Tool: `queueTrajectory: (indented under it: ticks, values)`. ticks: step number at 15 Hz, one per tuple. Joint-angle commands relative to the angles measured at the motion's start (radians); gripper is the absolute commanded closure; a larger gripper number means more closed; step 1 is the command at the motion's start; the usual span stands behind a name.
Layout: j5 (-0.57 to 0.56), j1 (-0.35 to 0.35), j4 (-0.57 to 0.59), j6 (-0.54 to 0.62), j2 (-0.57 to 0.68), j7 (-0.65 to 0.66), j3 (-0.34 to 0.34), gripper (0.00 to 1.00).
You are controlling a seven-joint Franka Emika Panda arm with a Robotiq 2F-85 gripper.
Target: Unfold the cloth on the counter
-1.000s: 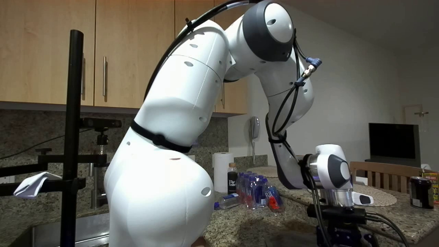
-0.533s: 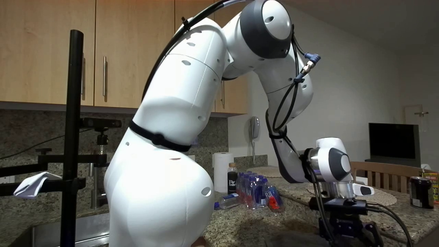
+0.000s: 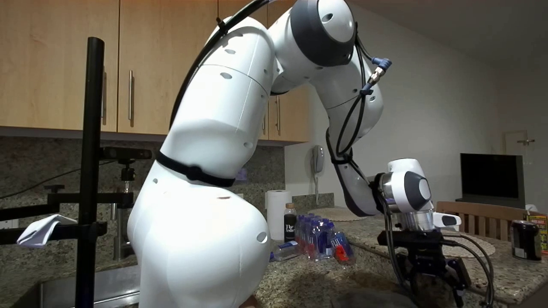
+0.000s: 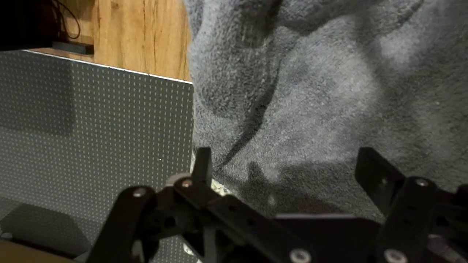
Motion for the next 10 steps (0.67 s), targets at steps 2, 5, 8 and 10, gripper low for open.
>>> queueTrajectory:
  ticks: [2,5,8,10]
  values:
    - [-0.042,0.069,-0.016,-0.063,-0.082,0.218,-0.034,0.00]
    - [-0.064,0.087,-0.014,-0.139,-0.127,0.294,-0.026,0.00]
    - [-0.052,0.077,-0.001,-0.249,-0.172,0.266,-0.003,0.00]
    - [-0.039,0.066,0.015,-0.319,-0.197,0.243,0.010,0.00]
